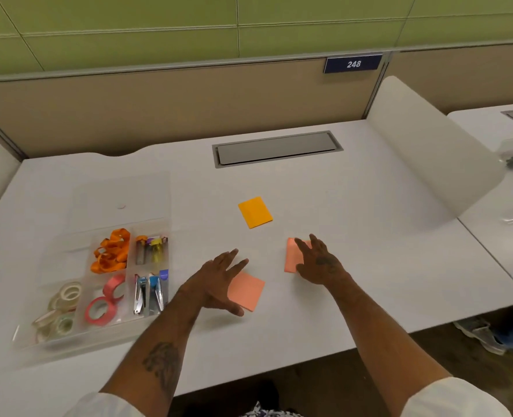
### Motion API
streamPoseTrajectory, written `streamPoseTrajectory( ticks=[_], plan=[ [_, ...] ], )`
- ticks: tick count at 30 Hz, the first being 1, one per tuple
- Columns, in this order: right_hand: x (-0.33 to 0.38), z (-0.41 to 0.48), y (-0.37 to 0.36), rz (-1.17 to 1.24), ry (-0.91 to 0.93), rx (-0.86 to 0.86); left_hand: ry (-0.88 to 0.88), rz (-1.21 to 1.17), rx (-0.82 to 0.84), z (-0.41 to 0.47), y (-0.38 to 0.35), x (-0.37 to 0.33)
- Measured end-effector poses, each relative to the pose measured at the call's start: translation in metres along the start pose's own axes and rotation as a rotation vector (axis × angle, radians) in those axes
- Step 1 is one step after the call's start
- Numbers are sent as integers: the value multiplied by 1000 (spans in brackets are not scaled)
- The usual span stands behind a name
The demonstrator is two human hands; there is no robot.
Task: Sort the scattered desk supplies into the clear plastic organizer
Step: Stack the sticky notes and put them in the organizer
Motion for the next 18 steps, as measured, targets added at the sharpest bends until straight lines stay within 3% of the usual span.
streamPoseTrajectory(
  ticks=[5, 11, 18],
  plan=[
    [-13, 13, -2, 15, 14, 72, 1, 0, 5, 7, -5, -7],
    [-15, 22, 9, -60, 15, 8, 50, -49, -12, 10, -2, -8],
    [-17, 24, 9, 31, -42, 66, 106, -17, -26, 17, 3, -11]
  ],
)
Point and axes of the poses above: each hand's wrist, its own z-axis towards the middle knuckle, its own y-axis out of the back of the hand, x = y × z, the point moved 6 cm from there along z, towards the middle knuckle, and after that the axes turned 9 degrees about -z, right-handed, at the moved point
